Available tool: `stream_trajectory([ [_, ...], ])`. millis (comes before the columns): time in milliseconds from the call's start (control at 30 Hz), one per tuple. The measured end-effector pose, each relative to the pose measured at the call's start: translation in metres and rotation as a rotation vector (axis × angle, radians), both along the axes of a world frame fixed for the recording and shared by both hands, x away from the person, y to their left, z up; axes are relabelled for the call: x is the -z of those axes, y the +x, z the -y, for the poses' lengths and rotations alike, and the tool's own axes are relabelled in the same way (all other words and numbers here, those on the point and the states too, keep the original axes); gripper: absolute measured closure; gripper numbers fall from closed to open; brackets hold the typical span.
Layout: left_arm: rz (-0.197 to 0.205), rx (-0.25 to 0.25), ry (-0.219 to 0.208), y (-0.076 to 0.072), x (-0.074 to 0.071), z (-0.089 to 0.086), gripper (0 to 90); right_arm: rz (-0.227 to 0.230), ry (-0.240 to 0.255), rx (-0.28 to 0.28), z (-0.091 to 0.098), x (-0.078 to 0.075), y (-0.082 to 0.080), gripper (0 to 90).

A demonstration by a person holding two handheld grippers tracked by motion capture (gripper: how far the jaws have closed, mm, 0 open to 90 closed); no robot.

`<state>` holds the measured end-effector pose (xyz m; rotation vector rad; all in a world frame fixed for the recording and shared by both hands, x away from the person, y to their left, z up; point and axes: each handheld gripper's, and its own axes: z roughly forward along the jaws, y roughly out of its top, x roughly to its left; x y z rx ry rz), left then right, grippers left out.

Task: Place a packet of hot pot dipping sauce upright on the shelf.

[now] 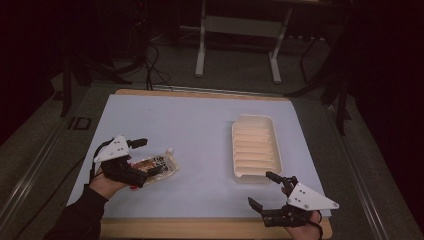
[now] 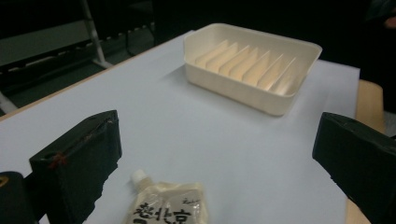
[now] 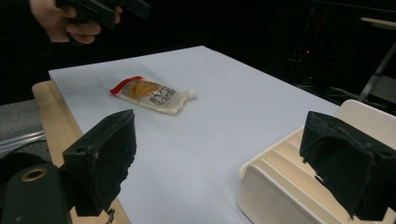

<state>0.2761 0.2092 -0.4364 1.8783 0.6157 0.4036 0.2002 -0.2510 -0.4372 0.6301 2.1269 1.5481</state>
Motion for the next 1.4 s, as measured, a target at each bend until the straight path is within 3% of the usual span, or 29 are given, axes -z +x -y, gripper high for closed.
stream_trajectory([
  [267,-0.054,0.001,0.021,0.021,0.012,0.005,1.8,-0.001,0.002,-0.004,0.001,0.001,0.001,10.9],
  [500,-0.11,-0.031,0.099,0.04,0.033,0.007,3.9,-0.005,0.002,-0.004,0.0,0.001,0.002,11.4],
  [600,-0.139,-0.052,0.14,0.048,0.041,0.006,8.5,-0.005,0.003,-0.006,0.0,0.001,0.002,11.5],
  [700,-0.172,-0.062,0.117,0.056,0.051,0.002,15.0,-0.009,0.005,-0.008,0.001,0.002,0.002,11.7],
  [833,-0.194,-0.067,0.137,0.063,0.059,0.002,23.5,-0.015,0.001,-0.011,0.0,0.002,0.002,11.7],
  [1000,-0.22,-0.07,0.215,0.076,0.069,0.006,34.6,-0.022,-0.002,-0.015,0.0,0.004,0.003,11.7],
  [1133,-0.263,-0.077,0.252,0.084,0.074,0.009,41.8,-0.032,0.0,-0.012,0.0,0.004,0.004,11.7],
  [1233,-0.276,-0.097,0.299,0.088,0.078,0.011,43.0,-0.036,0.002,-0.016,0.0,0.004,0.004,11.7],
  [1333,-0.297,-0.089,0.299,0.091,0.082,0.01,43.2,-0.037,-0.004,-0.023,-0.001,0.005,0.004,11.7],
  [1400,-0.31,-0.089,0.322,0.092,0.084,0.011,43.2,-0.04,-0.006,-0.027,-0.001,0.005,0.004,11.7],
])
